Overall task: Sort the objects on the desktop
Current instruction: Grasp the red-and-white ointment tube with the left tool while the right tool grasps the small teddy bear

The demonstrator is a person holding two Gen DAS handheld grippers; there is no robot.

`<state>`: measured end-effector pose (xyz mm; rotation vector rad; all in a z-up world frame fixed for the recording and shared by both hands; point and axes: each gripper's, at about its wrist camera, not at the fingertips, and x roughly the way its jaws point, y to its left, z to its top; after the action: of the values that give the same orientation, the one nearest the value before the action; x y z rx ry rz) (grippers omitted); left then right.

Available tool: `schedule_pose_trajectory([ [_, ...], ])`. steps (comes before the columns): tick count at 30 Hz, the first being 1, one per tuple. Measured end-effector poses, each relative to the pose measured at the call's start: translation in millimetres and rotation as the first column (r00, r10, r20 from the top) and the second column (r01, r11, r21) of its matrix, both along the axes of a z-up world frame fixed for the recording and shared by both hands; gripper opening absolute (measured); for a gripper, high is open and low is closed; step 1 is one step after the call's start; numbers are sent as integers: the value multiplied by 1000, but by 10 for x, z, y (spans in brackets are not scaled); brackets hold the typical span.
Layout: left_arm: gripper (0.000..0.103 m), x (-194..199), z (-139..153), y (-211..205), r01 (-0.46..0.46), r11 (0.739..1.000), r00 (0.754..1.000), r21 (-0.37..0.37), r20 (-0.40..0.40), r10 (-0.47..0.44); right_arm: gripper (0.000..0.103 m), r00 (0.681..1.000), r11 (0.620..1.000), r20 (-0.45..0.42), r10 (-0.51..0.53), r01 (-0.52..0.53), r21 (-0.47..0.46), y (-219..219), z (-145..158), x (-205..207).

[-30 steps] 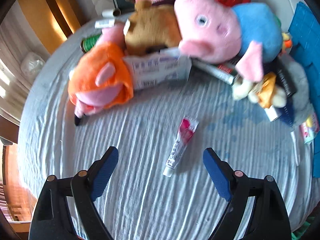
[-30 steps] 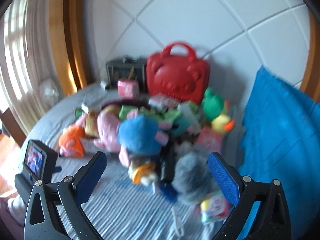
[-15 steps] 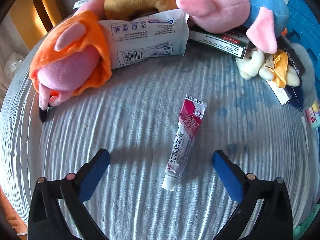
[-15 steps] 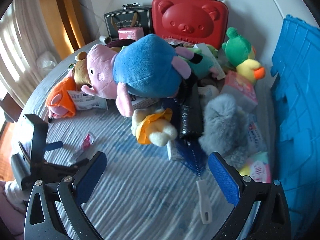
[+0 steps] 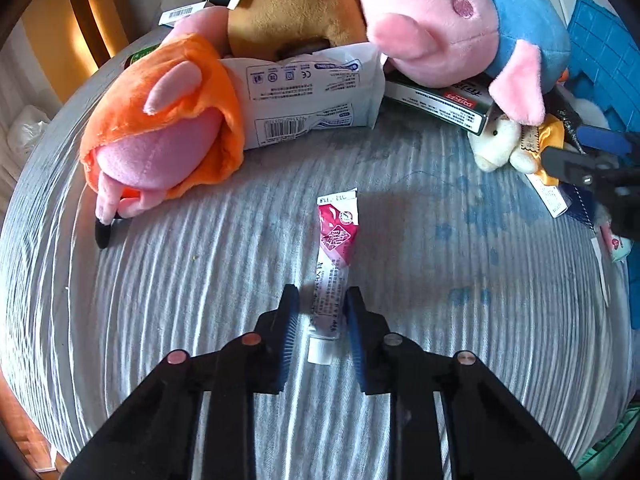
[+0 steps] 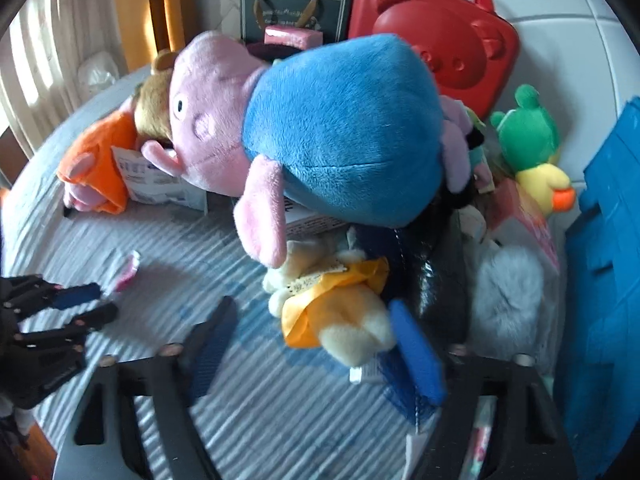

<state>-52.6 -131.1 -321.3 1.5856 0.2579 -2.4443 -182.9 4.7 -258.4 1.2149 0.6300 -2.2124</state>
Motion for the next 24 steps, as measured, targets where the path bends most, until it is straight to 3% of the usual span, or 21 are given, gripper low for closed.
schedule_pose_trajectory([
  [3, 23, -1, -1, -69, -21, 1000, 1000, -1, 5, 21, 87, 999, 999, 32, 2, -3, 32, -63, -187, -84],
  [5, 23, 6, -1, -101, -38, 999, 999, -5, 11, 38, 52, 999, 997, 48, -15, 12, 81, -78, -298, -95],
  [9, 23, 56, 22, -116, -52, 998, 999, -24, -2, 52, 42, 986, 999, 163, -38, 37, 6, 59, -313, 38],
  [10, 23, 66, 27, -118, -52, 998, 999, -21, -6, 52, 31, 981, 999, 191, -32, 36, -17, 88, -303, 71],
  [11, 23, 76, 29, -121, -53, 998, 999, -16, -9, 53, 29, 974, 998, 226, -28, 40, -48, 132, -288, 126],
  [15, 23, 114, -27, -138, -58, 998, 998, -3, 1, 58, 34, 981, 998, 193, -37, 47, -46, 173, -230, 213],
  [17, 23, 147, -31, -146, -59, 998, 998, 0, -4, 59, 69, 981, 996, 182, -61, 72, -55, 179, -203, 156],
  [18, 23, 161, -35, -151, -59, 998, 998, 3, -5, 59, 74, 982, 995, 174, -77, 88, -56, 175, -196, 114],
  [24, 23, 234, -50, -163, -55, 998, 998, 1, -7, 55, 76, 970, 988, 201, -133, 144, -45, 108, -402, -32],
])
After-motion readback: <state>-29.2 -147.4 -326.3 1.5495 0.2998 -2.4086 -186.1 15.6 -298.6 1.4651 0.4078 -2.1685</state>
